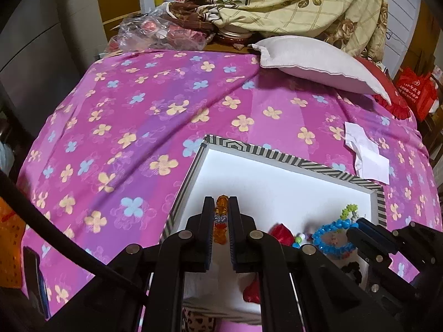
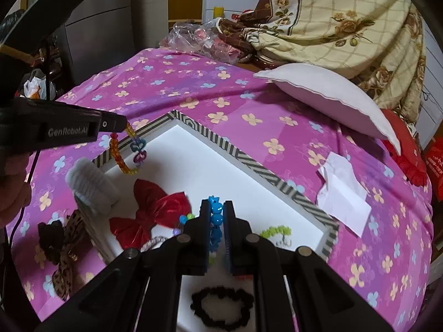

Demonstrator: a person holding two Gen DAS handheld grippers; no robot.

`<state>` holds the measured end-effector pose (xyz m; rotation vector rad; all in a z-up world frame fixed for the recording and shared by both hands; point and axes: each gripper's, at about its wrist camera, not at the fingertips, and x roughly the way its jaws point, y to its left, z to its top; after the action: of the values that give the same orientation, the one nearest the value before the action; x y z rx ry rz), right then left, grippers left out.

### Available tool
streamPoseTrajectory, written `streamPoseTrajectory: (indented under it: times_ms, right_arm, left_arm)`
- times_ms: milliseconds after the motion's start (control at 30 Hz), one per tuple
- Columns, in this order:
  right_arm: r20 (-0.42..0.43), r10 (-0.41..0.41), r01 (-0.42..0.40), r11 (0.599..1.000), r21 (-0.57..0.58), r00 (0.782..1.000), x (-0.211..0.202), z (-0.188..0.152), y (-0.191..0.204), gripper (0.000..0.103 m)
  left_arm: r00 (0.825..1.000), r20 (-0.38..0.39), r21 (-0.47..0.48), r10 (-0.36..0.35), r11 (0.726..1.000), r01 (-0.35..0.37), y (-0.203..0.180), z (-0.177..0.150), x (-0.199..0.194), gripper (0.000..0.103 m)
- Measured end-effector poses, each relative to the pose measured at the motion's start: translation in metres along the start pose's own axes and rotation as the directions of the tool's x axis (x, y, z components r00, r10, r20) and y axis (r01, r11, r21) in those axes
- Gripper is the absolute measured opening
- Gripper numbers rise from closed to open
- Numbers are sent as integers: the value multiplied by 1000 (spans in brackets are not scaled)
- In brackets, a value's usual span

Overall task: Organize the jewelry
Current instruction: 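Carry both bracelets over the tray and open both tools to release them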

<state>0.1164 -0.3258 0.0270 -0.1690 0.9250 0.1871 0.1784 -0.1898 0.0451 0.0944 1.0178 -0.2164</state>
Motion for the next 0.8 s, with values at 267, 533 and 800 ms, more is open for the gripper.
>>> streamPoseTrajectory:
  times_ms: [267,533,800]
  right_arm:
    - [-70,-35,39,998,52,997,50,11,-28,9]
    - [-110,-58,72,990,125,992,79,8,-55,9]
    - [-128,-55,79,978,192,990,92,2,-71,22]
  left_arm:
    - [998,-33,-3,47,999,-47,4,12,35,15]
    - [992,-83,-9,91,996,-92,12,11,72,15]
    - [987,-103,-12,121,992,-122,19,5,86,15]
